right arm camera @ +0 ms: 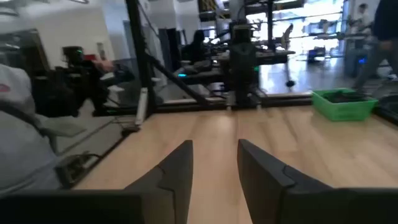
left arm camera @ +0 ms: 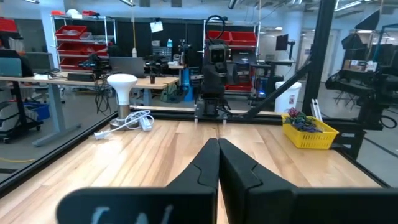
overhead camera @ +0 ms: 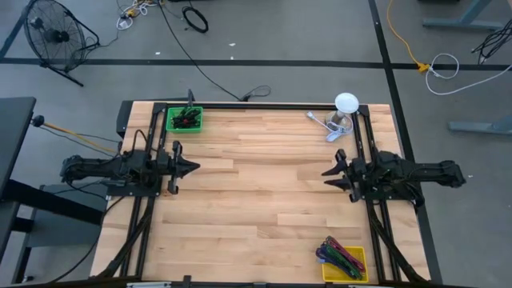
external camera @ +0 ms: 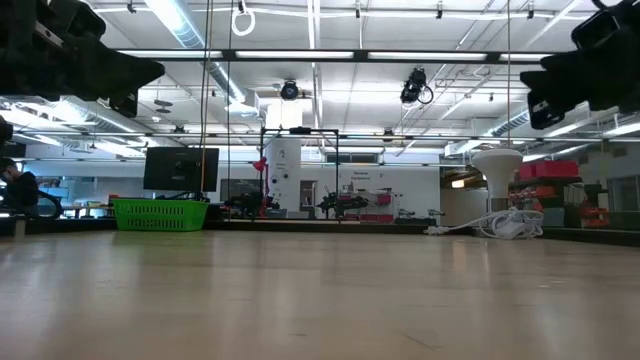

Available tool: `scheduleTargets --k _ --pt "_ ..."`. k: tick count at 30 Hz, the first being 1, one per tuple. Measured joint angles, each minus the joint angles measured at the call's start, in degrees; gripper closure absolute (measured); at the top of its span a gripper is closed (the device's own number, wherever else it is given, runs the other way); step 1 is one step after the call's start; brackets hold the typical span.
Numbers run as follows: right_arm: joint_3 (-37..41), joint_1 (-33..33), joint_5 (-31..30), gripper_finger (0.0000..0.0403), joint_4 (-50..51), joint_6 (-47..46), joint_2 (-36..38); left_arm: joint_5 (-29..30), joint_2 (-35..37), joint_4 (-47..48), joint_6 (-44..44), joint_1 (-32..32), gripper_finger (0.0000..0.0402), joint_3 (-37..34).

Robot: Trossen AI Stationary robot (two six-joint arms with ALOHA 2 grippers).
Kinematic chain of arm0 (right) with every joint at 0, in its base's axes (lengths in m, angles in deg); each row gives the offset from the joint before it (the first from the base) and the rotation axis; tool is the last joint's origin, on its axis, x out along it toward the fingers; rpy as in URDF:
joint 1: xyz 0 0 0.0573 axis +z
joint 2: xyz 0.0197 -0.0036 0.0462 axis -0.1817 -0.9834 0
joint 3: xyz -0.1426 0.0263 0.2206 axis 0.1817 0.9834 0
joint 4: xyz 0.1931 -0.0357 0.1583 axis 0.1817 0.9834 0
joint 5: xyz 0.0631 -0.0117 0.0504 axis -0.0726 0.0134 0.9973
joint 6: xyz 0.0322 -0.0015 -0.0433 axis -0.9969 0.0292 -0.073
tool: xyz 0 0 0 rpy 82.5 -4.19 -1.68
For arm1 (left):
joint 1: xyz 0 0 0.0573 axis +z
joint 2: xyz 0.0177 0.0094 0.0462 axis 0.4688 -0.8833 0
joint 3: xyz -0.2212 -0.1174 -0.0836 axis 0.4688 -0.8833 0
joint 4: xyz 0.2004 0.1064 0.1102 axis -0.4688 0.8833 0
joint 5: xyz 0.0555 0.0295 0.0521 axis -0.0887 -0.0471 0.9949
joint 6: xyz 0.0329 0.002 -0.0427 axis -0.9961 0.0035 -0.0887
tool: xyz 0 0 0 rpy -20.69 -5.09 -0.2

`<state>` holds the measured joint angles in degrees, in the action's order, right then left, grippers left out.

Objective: Pick & Place USB Port
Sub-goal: Return to Home Position

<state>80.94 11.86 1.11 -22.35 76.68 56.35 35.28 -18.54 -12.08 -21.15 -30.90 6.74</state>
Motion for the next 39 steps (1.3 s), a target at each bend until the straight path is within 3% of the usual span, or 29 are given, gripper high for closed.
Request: scheduleTargets --k 8,17,33,36,39 --pt "0.00 0.00 -1.91 0.0276 -0.35 10.15 -0.94 0.00 0.00 -0.02 0.00 -1.50 0.0394 0.00" --pt "-0.02 0.00 -1.91 0.0276 -0.37 5.15 -0.94 0.00 -0.02 -0.02 0.00 -1.78 0.0394 0.00" --pt "-0.04 0.00 -1.91 0.0276 -0.37 5.45 -0.94 -0.04 0.00 1.89 1.40 -1.72 0.0394 0.00" --pt "-0.04 0.00 -1.91 0.0276 -0.37 5.45 -0.94 -1.64 0.00 3.26 2.81 -1.72 0.0394 0.02" --pt "-0.04 0.00 -1.91 0.0276 -0.37 5.45 -0.94 -6.93 0.02 4.15 1.72 -1.73 0.0394 0.04"
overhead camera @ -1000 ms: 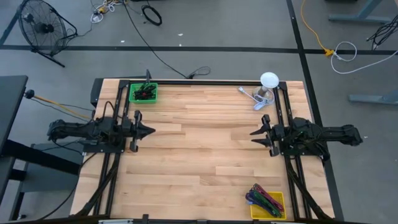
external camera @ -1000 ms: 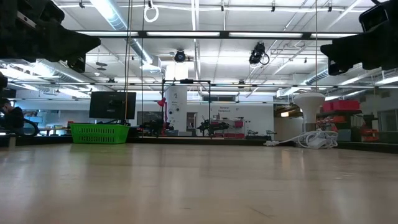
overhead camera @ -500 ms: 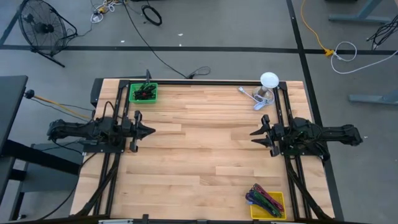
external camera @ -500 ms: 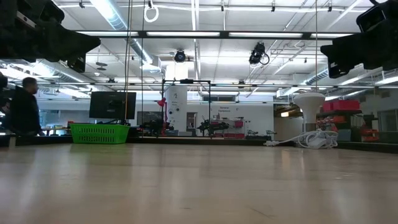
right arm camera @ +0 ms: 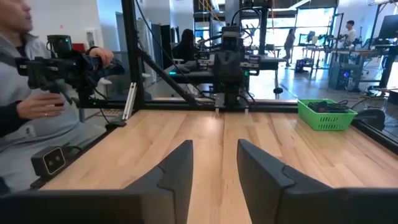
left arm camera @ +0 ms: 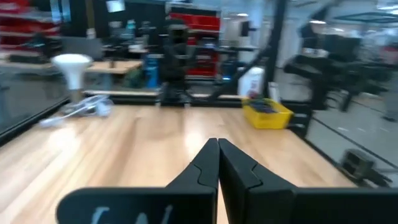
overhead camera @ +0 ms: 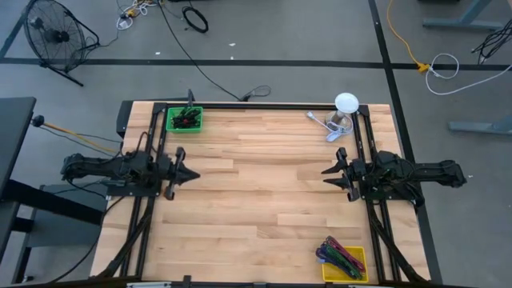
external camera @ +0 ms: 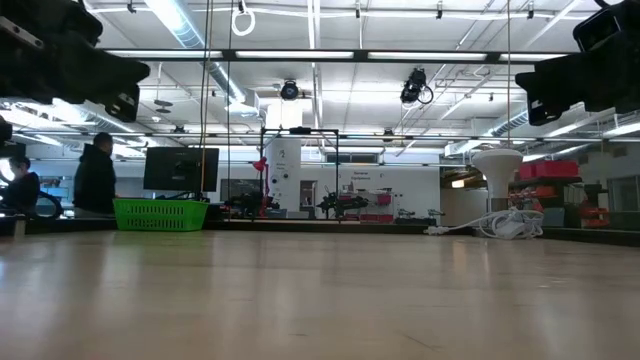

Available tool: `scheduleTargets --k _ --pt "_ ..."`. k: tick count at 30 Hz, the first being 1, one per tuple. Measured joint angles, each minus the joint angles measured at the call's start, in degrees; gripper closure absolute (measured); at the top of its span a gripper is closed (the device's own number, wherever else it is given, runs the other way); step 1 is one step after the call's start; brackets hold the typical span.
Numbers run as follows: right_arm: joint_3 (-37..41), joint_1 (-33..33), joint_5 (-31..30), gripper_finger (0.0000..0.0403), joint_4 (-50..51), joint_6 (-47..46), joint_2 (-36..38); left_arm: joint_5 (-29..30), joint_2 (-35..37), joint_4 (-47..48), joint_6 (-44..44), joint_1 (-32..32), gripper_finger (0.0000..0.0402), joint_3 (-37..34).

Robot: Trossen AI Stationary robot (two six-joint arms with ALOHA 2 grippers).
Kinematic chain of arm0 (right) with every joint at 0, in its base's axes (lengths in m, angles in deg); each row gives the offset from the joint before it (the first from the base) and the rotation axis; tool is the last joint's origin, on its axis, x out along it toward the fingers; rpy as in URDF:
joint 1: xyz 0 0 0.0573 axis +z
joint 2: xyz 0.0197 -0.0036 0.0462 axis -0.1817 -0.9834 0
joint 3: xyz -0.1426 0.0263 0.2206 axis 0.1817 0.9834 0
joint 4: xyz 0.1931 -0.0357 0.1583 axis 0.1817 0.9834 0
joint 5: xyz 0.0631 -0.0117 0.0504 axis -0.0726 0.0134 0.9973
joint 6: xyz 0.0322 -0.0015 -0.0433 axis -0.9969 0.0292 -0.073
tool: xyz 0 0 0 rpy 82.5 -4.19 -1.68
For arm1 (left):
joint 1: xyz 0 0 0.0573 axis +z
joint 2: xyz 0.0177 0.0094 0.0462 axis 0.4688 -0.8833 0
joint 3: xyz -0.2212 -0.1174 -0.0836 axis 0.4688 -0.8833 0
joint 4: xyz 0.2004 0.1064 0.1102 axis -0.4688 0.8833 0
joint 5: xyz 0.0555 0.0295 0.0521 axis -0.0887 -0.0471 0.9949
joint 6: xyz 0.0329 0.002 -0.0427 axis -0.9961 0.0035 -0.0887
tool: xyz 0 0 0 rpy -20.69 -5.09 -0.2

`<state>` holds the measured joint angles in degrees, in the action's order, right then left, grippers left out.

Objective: Pick & Place USB Port
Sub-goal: Return to Home Position

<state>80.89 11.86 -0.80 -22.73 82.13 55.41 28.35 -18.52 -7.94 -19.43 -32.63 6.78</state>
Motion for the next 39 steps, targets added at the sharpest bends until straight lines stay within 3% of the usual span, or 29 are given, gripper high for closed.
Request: scheduleTargets --k 4,39 --pt "-0.02 0.00 0.00 0.0276 -0.02 0.00 0.00 -3.95 0.00 -0.18 -1.23 0.01 0.0394 0.00" --pt "-0.04 0.00 0.00 0.0276 -0.03 0.05 0.00 -2.51 -0.28 -3.20 -1.70 0.01 0.0394 -0.04"
